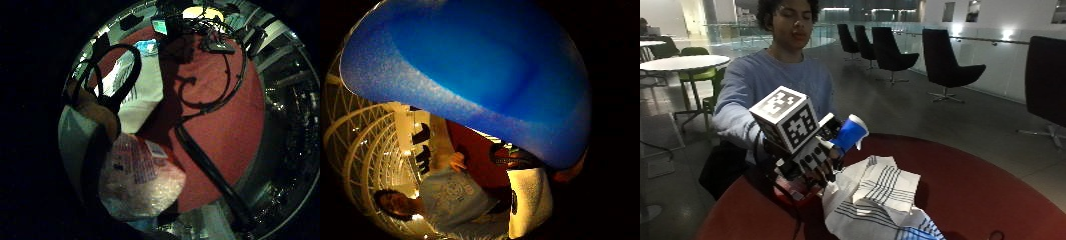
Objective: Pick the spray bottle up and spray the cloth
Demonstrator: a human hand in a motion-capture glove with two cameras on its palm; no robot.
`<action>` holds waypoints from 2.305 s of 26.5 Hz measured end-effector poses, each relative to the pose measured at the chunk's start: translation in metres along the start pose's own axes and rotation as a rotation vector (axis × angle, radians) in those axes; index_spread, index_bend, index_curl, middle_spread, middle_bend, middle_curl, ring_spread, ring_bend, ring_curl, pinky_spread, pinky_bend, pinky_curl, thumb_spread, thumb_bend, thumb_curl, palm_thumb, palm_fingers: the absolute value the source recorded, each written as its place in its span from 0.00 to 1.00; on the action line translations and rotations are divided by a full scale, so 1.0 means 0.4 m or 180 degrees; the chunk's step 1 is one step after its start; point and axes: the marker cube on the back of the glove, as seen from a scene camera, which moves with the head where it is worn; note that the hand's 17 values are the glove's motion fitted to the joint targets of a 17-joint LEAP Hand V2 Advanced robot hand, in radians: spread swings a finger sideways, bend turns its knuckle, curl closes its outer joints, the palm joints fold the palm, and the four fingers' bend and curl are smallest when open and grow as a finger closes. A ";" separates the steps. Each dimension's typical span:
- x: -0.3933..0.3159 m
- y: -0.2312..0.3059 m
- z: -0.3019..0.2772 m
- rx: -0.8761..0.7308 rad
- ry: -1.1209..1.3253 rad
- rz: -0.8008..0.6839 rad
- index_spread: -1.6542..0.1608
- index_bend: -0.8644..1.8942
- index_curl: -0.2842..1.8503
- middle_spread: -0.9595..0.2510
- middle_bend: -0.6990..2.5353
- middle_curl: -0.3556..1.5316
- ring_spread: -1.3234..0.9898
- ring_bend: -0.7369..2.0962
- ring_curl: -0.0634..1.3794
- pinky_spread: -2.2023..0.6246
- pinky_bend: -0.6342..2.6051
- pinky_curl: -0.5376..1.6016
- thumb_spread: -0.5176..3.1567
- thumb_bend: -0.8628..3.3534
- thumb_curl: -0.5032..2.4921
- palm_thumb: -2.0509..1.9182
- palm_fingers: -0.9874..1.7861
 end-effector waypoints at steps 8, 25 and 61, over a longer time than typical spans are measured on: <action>0.001 -0.015 0.005 -0.0170 0.0437 0.0090 0.78 0.35 0.25 0.73 0.32 0.43 0.53 0.48 0.33 0.72 0.35 0.45 0.36 0.20 0.34 0.74 0.78; -0.003 -0.018 0.014 -0.0239 0.0739 0.0157 0.78 0.35 0.25 0.73 0.32 0.43 0.53 0.48 0.33 0.71 0.35 0.45 0.36 0.20 0.35 0.74 0.78; -0.002 -0.009 0.022 -0.0372 0.0953 0.0240 0.79 0.35 0.25 0.73 0.32 0.43 0.53 0.48 0.33 0.71 0.36 0.45 0.36 0.20 0.36 0.74 0.78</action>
